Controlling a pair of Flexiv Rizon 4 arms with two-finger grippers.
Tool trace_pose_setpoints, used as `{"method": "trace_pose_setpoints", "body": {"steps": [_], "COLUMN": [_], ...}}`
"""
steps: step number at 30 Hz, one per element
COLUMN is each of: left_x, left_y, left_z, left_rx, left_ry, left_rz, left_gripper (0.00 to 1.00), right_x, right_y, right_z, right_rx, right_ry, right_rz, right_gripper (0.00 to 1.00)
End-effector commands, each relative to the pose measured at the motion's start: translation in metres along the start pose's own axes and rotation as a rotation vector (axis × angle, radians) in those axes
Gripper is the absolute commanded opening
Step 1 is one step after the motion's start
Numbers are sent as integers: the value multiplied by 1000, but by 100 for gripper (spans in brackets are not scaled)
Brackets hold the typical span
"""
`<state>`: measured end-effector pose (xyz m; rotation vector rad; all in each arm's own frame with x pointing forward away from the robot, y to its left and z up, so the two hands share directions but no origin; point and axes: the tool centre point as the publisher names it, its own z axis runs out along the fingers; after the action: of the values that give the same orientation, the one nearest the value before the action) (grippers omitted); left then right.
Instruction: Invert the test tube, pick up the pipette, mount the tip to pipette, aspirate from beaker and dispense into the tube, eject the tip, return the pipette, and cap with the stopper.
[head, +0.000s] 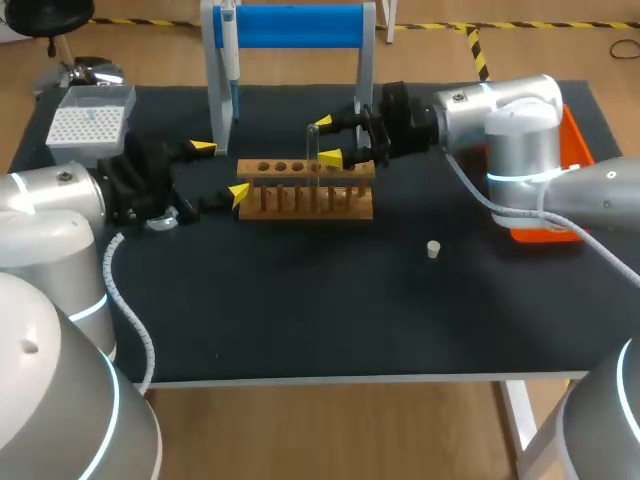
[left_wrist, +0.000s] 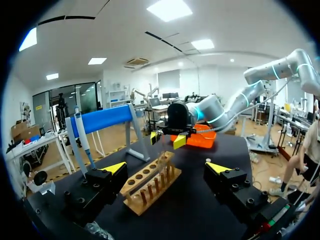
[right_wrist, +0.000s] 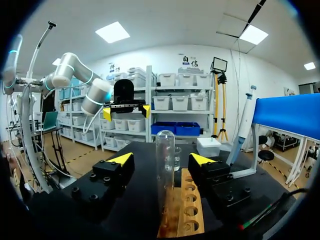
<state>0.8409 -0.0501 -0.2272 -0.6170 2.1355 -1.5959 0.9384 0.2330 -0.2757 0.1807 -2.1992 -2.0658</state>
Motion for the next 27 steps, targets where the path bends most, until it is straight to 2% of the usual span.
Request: {"method": "trace_pose_setpoints", "body": {"steps": [1,12,27], "left_x": [1,1,1], "left_y": [0,0,0], "left_z": [0,0,0], "left_rx": [1,1,1], "left_ry": [-4,-4,-4], "left_rz": [1,1,1], "left_gripper": [100,100,100], "right_x": [-3,-1,1], "right_y": [-3,-4,-4], "right_z": [3,9,13], "right_rx": [-3,-2,-1], "right_ry": [9,-25,-64], "right_rz": [-1,-11,-16], "right_gripper": [62,50,49]}}
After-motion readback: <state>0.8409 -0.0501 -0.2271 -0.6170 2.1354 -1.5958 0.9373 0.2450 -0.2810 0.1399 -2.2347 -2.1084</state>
